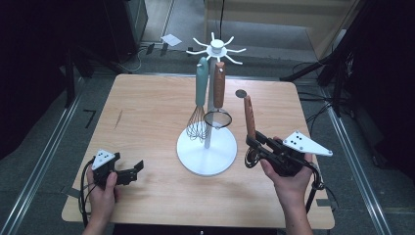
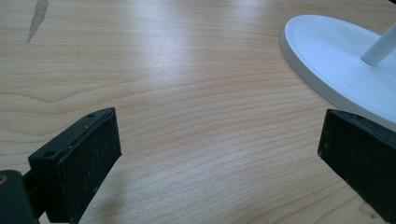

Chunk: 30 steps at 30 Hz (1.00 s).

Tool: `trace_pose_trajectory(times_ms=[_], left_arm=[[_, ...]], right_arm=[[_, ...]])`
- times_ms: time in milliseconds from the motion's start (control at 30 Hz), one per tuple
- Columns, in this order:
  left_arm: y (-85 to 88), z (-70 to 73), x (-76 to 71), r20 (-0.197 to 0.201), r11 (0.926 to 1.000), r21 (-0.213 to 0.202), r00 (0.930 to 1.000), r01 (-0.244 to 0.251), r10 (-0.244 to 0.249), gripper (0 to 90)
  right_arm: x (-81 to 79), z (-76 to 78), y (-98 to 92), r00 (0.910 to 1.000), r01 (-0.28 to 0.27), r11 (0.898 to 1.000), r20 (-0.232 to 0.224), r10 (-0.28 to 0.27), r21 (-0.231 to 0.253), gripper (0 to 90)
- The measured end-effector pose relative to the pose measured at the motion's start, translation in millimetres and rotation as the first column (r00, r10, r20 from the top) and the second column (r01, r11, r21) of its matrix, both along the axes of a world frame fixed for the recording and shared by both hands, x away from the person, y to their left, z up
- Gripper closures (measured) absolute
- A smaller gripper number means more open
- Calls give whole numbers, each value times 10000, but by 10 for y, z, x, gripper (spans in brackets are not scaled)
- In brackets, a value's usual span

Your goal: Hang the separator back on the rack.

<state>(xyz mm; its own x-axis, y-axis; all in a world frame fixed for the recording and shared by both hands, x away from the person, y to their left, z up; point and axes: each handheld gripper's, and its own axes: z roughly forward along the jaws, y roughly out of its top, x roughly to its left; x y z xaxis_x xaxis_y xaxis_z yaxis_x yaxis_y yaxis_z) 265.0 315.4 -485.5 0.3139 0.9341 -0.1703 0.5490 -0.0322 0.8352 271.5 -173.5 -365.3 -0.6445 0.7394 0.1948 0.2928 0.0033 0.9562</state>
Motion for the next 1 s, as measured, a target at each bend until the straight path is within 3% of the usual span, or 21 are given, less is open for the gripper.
trace_pose_trajectory(times_ms=[1000], left_arm=[[-8,0,-3,69,10000,43,10000,1,-1,0]], right_arm=[[24,298,109,9971,-239,9994,726,219,264,712]])
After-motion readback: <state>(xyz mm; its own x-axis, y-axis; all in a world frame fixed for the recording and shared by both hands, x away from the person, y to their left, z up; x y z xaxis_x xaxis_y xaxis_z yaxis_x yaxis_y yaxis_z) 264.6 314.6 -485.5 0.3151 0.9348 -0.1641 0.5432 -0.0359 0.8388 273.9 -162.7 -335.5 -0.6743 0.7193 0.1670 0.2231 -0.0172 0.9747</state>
